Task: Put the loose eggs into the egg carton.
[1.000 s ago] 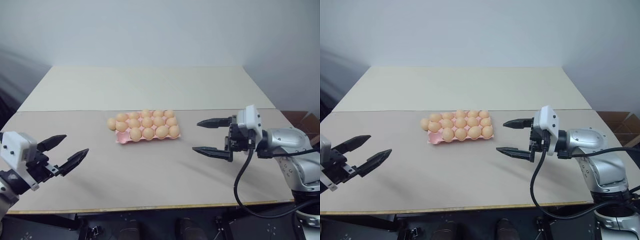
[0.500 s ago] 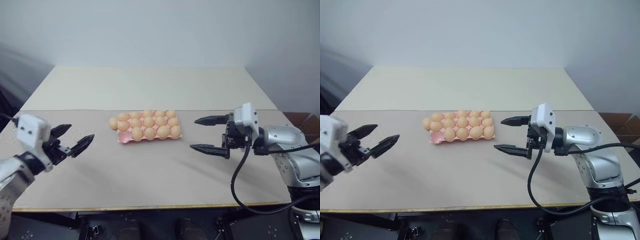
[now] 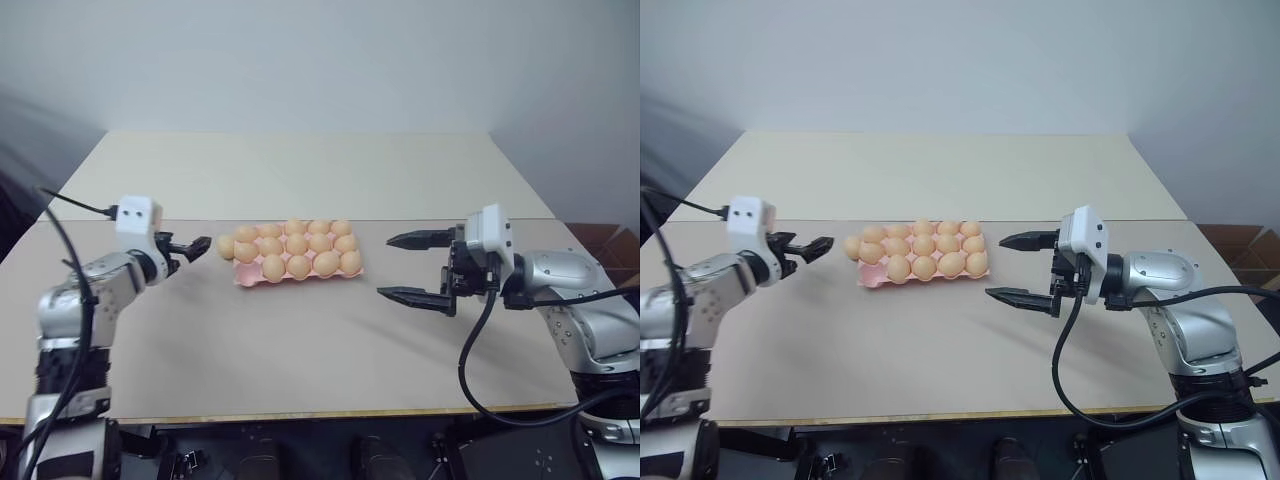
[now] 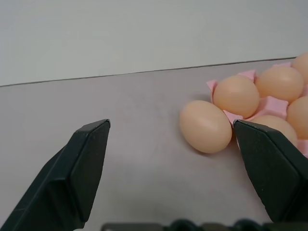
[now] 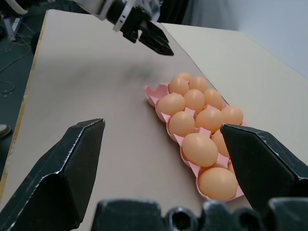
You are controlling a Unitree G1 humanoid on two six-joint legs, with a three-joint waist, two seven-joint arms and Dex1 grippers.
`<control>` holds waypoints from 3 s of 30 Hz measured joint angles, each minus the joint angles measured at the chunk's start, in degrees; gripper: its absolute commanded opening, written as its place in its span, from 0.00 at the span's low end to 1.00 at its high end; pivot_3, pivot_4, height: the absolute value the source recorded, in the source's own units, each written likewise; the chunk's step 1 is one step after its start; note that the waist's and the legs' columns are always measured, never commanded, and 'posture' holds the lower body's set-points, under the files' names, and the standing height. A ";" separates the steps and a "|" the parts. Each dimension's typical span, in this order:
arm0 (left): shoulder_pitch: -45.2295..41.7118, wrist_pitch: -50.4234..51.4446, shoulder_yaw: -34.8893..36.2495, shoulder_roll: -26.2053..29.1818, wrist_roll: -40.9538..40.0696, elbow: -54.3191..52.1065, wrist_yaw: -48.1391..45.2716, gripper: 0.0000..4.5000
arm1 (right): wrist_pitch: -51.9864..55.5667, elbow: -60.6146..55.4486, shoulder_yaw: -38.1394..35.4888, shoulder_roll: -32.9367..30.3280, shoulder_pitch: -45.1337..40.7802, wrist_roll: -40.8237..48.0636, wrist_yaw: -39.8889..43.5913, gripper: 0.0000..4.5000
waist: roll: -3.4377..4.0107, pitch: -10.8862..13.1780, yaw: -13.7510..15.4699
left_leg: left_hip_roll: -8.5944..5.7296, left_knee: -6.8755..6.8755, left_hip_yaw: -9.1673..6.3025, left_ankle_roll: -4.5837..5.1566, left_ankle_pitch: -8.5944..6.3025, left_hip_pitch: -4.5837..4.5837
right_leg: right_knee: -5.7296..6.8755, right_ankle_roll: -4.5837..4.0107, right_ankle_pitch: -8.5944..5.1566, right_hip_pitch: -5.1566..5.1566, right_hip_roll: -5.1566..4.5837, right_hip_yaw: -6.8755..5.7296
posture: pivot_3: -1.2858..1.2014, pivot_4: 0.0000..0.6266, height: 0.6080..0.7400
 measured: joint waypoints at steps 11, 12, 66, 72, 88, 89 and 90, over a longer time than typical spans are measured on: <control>-8.25 -8.03 -2.23 -6.96 5.79 15.85 -2.39 0.99 | 0.04 -1.24 -0.21 -0.64 0.51 0.12 -0.67 1.00 | -0.02 -0.01 -0.07 | -0.02 0.06 -0.02 0.00 0.00 -0.01 | 0.02 0.05 0.04 0.02 -0.02 -0.01 | 0.52 0.24 1.00; -8.87 -8.06 -2.34 -7.30 6.53 16.77 -2.06 0.99 | 0.05 -1.40 -0.21 -0.72 0.52 0.15 -0.67 1.00 | -0.03 -0.01 -0.03 | -0.02 0.06 -0.02 0.00 0.00 0.00 | 0.02 0.09 0.03 0.03 -0.02 -0.01 | 0.52 0.24 1.00; -1.95 2.66 2.83 -5.08 7.51 4.15 4.32 0.99 | 0.43 -2.41 -0.28 -1.19 -0.02 0.27 -2.98 1.00 | -0.03 -0.02 -0.09 | -0.05 0.08 -0.03 0.00 0.00 -0.04 | 0.00 0.07 0.09 0.01 -0.07 0.00 | 0.52 0.24 1.00; -1.96 2.48 4.74 -4.77 7.33 4.21 3.87 0.99 | 0.42 -2.42 -0.28 -1.15 -0.02 0.27 -3.00 1.00 | -0.03 -0.02 -0.13 | -0.04 0.07 -0.03 0.00 0.00 -0.02 | 0.02 0.10 0.08 0.01 -0.05 0.00 | 0.52 0.24 1.00; -14.00 -8.29 3.53 -4.52 10.56 21.42 3.20 0.99 | 0.33 -2.47 -0.28 -0.30 -0.01 0.10 -3.22 1.00 | -0.04 -0.02 0.02 | -0.06 0.09 -0.03 0.00 0.00 -0.05 | 0.00 0.13 0.08 0.02 -0.06 -0.04 | 0.52 0.24 1.00; -15.49 -9.39 2.85 -4.61 11.33 23.97 2.87 0.99 | 0.33 -2.48 -0.28 -0.30 -0.01 0.09 -3.27 1.00 | -0.04 -0.02 0.02 | -0.07 0.09 -0.03 0.00 0.00 -0.06 | -0.01 0.13 0.07 0.02 -0.07 -0.04 | 0.52 0.24 1.00; -16.13 -10.12 2.45 -4.75 11.75 25.14 2.57 0.99 | 0.33 -2.50 -0.29 -0.30 -0.01 0.10 -3.28 1.00 | -0.04 -0.02 0.01 | -0.07 0.08 -0.03 0.00 0.00 -0.07 | -0.02 0.13 0.08 0.02 -0.06 -0.04 | 0.52 0.24 1.00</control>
